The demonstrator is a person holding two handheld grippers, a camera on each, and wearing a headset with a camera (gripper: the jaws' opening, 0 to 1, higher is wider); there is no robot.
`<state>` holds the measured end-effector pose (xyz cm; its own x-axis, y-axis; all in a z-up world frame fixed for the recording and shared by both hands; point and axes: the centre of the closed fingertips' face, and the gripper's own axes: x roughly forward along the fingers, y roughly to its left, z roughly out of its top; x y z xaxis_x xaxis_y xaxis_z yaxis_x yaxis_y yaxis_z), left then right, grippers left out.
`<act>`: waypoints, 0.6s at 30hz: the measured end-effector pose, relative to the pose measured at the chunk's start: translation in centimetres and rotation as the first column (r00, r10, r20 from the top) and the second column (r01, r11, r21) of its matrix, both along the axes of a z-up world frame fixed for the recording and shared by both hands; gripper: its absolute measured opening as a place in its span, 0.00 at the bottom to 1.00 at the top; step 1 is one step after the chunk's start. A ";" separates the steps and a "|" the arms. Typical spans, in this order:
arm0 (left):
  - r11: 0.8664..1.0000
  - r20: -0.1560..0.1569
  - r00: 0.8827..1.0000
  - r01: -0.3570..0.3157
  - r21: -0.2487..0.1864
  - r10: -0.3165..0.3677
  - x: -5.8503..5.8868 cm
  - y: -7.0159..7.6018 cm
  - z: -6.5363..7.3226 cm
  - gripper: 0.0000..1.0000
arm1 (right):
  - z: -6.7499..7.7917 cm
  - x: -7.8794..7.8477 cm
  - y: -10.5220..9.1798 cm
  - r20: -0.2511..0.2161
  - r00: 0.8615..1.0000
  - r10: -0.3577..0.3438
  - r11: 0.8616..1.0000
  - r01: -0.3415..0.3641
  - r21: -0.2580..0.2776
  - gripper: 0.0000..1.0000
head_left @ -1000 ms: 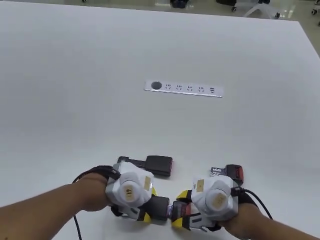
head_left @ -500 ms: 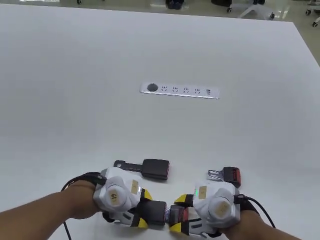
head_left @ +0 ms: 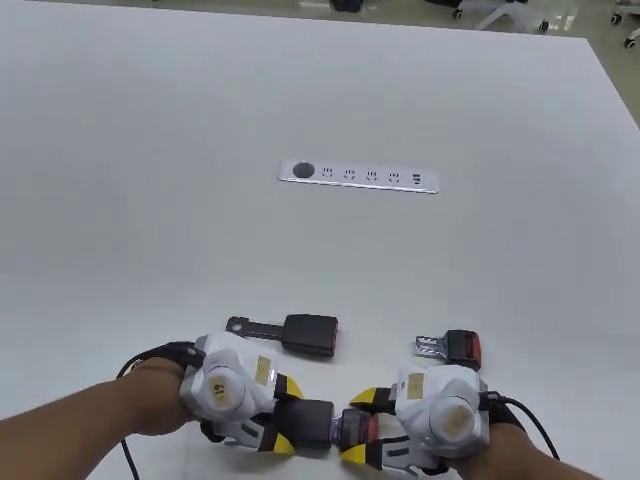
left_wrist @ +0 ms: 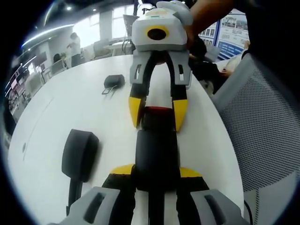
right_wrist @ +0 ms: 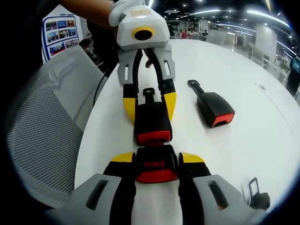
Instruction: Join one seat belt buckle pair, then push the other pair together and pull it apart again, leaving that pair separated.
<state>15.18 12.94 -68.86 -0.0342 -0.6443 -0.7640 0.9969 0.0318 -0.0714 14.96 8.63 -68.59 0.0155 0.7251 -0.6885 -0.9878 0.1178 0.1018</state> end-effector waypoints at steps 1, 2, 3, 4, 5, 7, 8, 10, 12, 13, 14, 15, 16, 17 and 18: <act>1.000 0.000 1.000 0.000 0.000 0.000 0.0 0.0 0.0 0.33 | 0.1 0.0 0.0 -0.002 1.000 -0.002 1.000 0.002 0.001 0.32; 1.000 -0.002 1.000 -0.001 -0.001 0.001 0.0 0.0 0.0 0.33 | 0.2 -0.1 0.0 -0.002 1.000 -0.002 1.000 0.002 0.002 0.32; 1.000 -0.001 1.000 0.000 -0.001 0.000 0.0 0.0 0.0 0.33 | 0.2 -0.1 0.0 -0.002 1.000 -0.002 1.000 0.002 0.003 0.32; 1.000 -0.001 1.000 0.000 -0.001 0.000 0.0 0.0 -0.1 0.33 | 0.2 -0.1 0.0 0.000 1.000 -0.001 1.000 0.001 0.003 0.32; 1.000 -0.001 1.000 0.000 -0.001 0.000 0.0 0.0 -0.1 0.33 | 0.3 -0.1 0.1 0.000 1.000 -0.003 1.000 0.003 0.004 0.33; 1.000 -0.001 1.000 0.000 -0.001 0.000 0.0 0.0 -0.1 0.33 | 0.4 -0.1 0.1 -0.001 1.000 -0.006 1.000 0.006 0.006 0.33; 1.000 -0.001 1.000 0.000 0.000 0.000 0.1 0.1 -0.2 0.33 | 0.4 -0.1 0.1 0.000 1.000 -0.007 1.000 0.007 0.007 0.33; 1.000 -0.002 1.000 -0.003 0.002 0.003 0.1 0.1 -0.2 0.33 | 0.5 -0.1 0.1 -0.003 1.000 -0.015 1.000 0.015 0.007 0.33; 1.000 -0.001 1.000 -0.001 0.008 0.001 0.1 0.0 -0.2 0.33 | 0.6 -0.1 0.2 -0.003 1.000 -0.018 1.000 0.018 0.005 0.33; 1.000 0.000 1.000 0.000 0.010 0.000 0.1 0.0 -0.2 0.33 | 0.6 -0.1 0.1 -0.004 1.000 -0.018 1.000 0.018 0.004 0.33; 1.000 0.002 1.000 0.002 0.014 -0.002 0.1 0.0 -0.1 0.33 | 0.6 -0.1 0.1 -0.004 1.000 -0.018 1.000 0.018 0.003 0.33; 1.000 0.004 1.000 0.003 0.017 -0.003 0.1 -0.1 -0.1 0.34 | 0.6 -0.1 0.1 -0.002 1.000 -0.017 1.000 0.017 0.002 0.33; 1.000 0.004 1.000 0.002 0.020 -0.002 0.1 0.0 -0.2 0.34 | 0.6 -0.1 0.1 -0.001 1.000 -0.017 1.000 0.017 0.002 0.33; 1.000 0.007 1.000 0.005 0.025 -0.005 0.1 -0.1 -0.2 0.34 | 0.6 -0.2 0.1 0.000 1.000 -0.017 1.000 0.017 0.003 0.33; 1.000 0.010 1.000 0.007 0.028 -0.007 0.0 -0.1 -0.2 0.34 | 0.6 -0.2 0.1 0.005 1.000 -0.016 1.000 0.016 0.002 0.33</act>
